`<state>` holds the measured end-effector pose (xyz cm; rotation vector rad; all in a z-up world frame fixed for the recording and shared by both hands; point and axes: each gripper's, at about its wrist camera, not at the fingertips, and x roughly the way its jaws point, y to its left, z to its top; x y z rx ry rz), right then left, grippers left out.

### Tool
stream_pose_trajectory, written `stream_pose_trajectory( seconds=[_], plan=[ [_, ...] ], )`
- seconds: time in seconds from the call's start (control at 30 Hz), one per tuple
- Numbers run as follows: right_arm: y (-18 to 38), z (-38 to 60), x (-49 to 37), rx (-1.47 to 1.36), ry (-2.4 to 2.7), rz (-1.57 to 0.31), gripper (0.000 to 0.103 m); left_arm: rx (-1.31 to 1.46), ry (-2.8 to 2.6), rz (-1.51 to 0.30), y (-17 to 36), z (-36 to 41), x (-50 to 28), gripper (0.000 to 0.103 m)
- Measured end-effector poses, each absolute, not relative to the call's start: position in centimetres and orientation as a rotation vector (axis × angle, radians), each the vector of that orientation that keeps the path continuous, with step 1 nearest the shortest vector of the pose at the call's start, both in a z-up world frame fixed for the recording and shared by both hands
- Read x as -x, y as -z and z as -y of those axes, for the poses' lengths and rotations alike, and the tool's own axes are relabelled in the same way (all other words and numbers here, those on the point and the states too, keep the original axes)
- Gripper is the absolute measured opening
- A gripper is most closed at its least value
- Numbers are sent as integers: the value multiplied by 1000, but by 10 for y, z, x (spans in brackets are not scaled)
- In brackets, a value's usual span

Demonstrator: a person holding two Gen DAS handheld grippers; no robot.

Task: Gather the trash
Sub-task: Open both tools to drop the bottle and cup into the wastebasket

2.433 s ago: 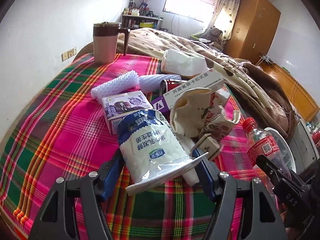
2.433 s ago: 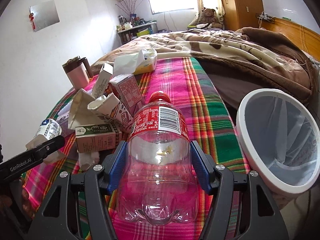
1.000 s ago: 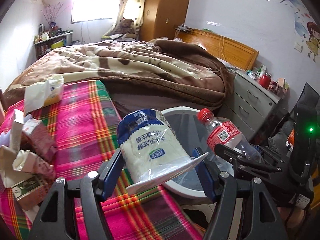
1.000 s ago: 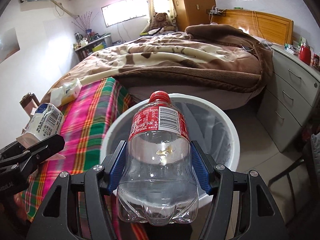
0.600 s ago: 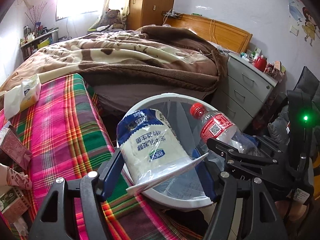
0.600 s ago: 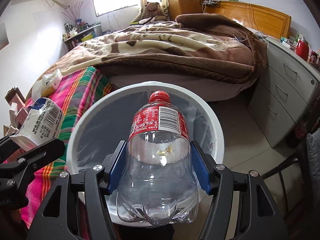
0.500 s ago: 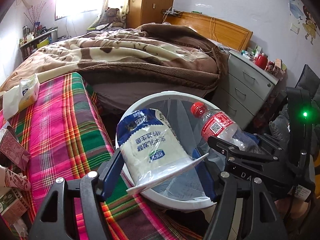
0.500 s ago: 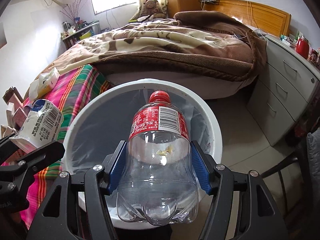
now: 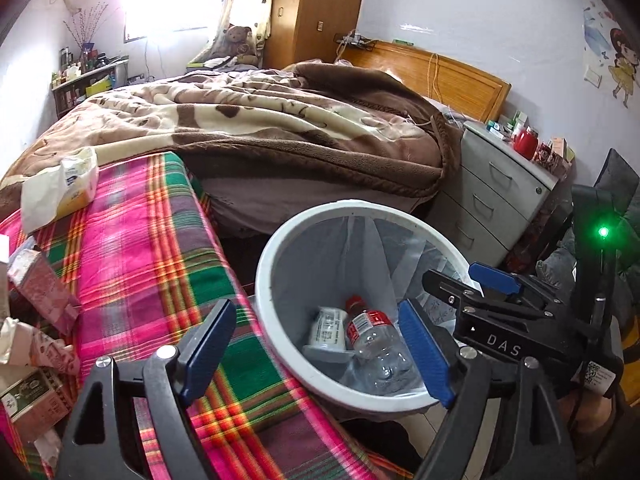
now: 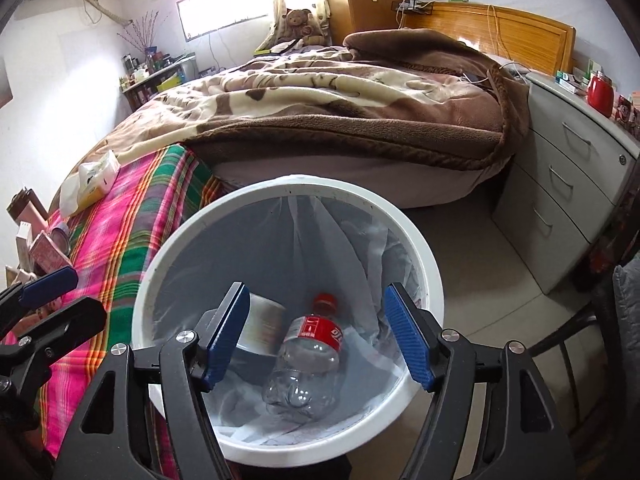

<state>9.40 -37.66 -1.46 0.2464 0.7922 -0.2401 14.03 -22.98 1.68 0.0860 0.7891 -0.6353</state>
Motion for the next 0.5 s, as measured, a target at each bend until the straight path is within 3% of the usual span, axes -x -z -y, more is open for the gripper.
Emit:
stream_pose_trajectory(
  seconds=[0.5],
  plan=[
    [-16, 316, -93, -209, 105, -663, 72, 20, 469, -701, -38, 126, -131, 86]
  ],
)
